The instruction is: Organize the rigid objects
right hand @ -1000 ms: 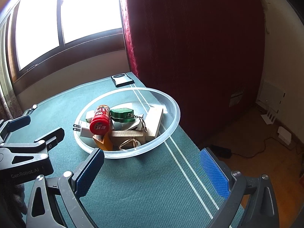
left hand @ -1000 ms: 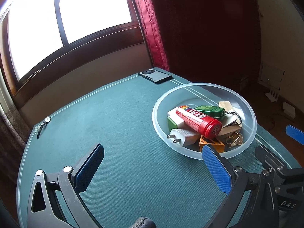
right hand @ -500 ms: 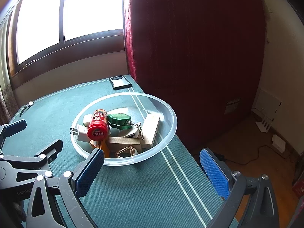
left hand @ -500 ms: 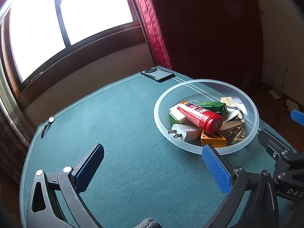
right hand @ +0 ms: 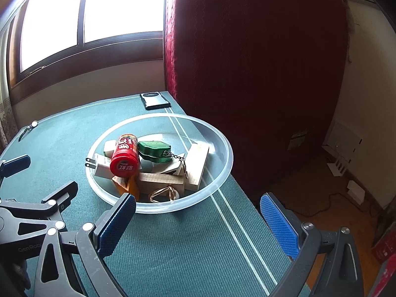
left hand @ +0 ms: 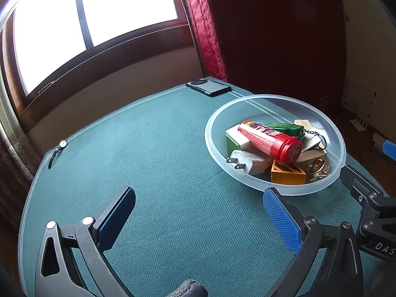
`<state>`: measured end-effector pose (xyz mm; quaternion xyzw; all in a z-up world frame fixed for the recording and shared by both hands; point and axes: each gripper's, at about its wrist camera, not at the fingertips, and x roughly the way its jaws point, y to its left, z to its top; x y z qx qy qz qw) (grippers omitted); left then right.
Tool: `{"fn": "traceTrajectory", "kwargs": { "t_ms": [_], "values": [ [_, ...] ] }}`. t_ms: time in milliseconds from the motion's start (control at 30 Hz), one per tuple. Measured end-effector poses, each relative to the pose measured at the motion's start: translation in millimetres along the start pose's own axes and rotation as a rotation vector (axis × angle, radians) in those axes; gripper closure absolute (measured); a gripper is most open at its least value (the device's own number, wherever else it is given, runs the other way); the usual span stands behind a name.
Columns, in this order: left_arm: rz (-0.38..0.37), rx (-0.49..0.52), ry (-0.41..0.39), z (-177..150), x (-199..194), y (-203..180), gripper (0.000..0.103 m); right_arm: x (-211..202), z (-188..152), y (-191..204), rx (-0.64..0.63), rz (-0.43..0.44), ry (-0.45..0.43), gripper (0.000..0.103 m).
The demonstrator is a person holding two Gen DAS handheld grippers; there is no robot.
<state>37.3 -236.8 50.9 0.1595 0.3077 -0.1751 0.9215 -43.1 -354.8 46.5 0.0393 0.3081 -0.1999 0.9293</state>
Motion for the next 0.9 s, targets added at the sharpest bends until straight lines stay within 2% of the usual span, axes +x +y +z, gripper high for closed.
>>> {"fn": "traceTrajectory", "kwargs": {
  "t_ms": [267,900],
  "values": [
    [0.041,0.031,0.006,-6.7,3.9,-5.3,0.000,3.3,-2.5,1.8,-0.003,-0.008,0.018,0.000],
    [0.013,0.024,0.015,-8.7,3.3,-4.1,0.000,4.8,-4.9,1.8,-0.001,-0.004,0.026,0.000]
  ]
}}
